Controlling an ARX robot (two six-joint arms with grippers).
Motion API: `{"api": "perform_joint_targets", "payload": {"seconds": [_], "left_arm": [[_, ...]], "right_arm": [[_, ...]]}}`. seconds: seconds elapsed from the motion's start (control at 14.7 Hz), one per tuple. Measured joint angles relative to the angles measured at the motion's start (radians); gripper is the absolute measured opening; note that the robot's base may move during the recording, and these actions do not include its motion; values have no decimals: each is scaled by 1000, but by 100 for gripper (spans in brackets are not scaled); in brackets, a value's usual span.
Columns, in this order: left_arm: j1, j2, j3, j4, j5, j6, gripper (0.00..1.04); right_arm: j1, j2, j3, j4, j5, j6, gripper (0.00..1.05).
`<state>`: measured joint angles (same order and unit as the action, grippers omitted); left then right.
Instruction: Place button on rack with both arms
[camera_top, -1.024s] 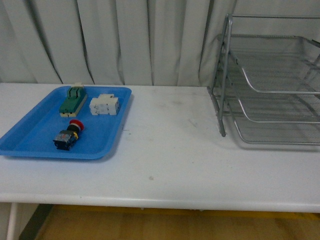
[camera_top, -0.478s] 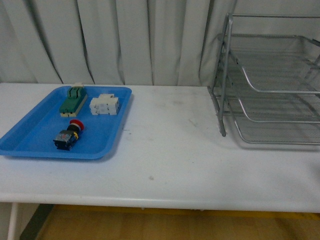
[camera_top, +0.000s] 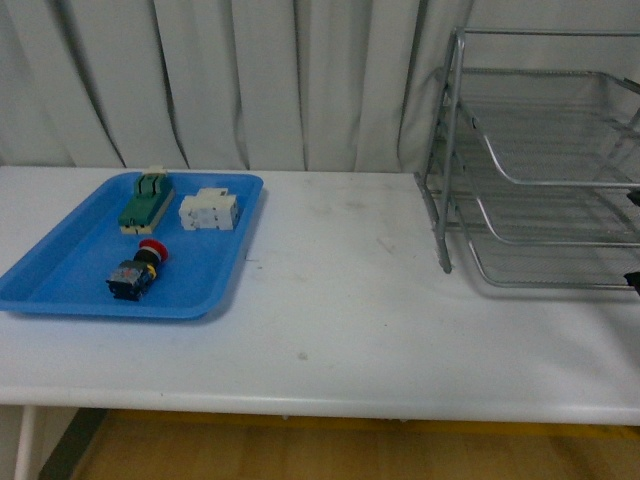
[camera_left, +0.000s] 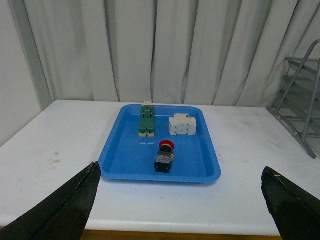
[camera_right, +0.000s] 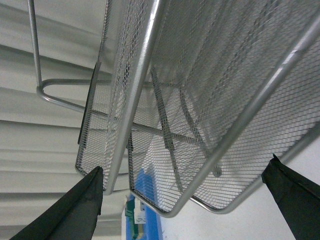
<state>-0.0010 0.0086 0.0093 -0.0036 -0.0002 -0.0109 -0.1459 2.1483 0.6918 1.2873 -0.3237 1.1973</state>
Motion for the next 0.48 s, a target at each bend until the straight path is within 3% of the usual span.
{"api": "perform_joint_targets", "payload": {"seconds": [0.48], "left_arm": [[0,0,0,0,0,0,98]], "right_arm": [[102,103,172,-16,67,24,98]]}}
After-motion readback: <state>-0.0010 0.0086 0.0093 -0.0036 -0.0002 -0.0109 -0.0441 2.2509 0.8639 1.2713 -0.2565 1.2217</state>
